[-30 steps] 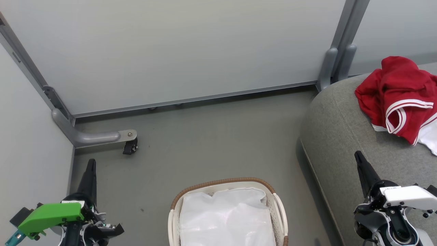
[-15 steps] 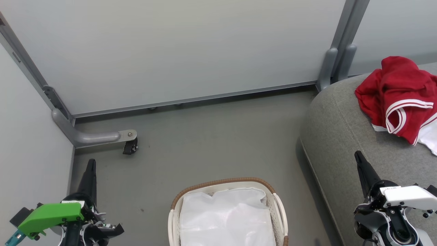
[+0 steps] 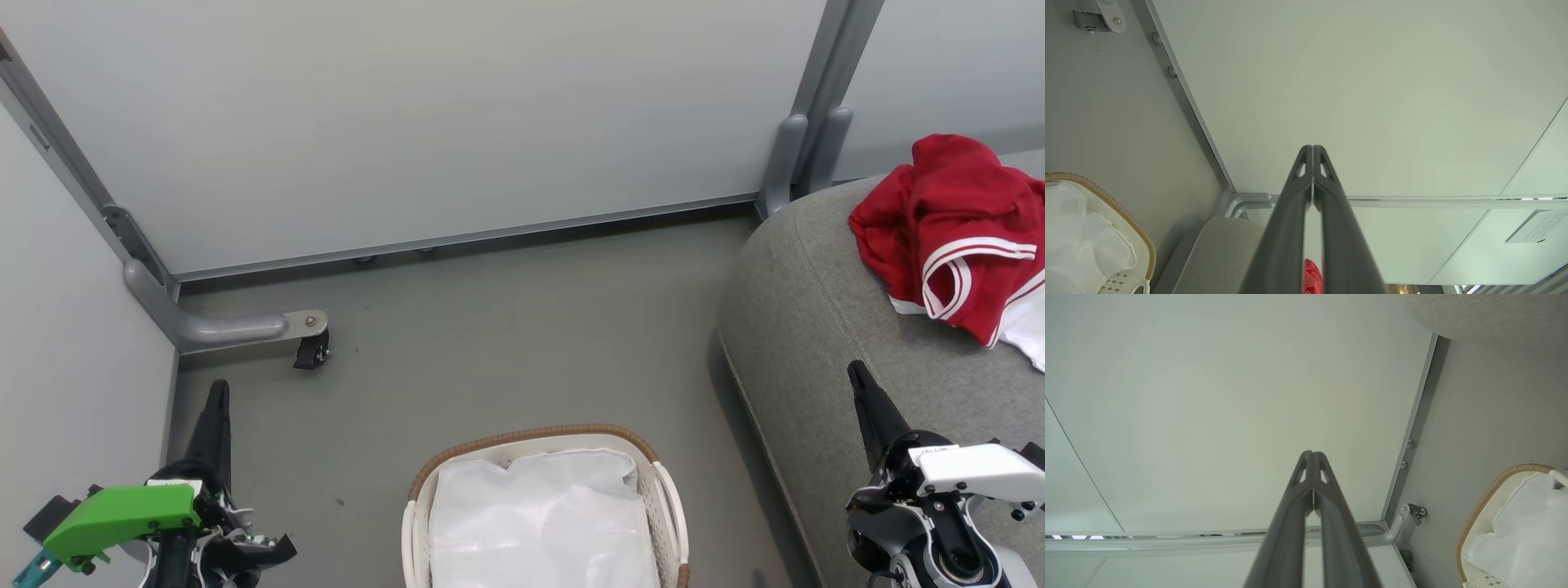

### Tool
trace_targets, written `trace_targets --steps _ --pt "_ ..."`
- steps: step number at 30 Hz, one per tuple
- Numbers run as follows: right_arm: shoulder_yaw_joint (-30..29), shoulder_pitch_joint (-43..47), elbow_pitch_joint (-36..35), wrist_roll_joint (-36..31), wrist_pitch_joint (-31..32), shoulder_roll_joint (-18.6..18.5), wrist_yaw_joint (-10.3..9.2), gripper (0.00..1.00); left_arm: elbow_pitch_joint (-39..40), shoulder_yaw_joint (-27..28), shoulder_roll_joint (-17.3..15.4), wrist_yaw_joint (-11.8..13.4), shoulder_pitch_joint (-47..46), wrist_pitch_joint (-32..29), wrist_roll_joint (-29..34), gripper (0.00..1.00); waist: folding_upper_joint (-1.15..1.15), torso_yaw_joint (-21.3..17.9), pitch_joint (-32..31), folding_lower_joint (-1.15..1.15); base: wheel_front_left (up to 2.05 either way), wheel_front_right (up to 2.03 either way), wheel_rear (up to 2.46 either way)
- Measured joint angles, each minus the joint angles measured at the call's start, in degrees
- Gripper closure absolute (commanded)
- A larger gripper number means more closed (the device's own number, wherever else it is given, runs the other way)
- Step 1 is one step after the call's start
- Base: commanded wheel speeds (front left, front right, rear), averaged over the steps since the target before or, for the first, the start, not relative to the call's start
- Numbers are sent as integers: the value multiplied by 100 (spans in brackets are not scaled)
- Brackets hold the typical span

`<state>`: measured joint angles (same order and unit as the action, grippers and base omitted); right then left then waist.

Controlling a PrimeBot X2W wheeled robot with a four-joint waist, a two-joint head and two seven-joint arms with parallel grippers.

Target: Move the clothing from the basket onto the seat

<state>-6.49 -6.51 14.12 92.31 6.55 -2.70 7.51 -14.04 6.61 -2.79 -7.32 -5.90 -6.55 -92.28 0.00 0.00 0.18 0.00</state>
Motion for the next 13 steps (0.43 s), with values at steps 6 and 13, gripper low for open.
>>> trace_targets --steps 6,13 --pt "0 0 0 0 0 0 -1 100 0 0 0 0 0 -1 0 100 0 0 0 0 0 0 0" --pt "0 0 0 0 0 0 -1 100 0 1 0 0 0 -1 0 100 0 0 0 0 0 0 0"
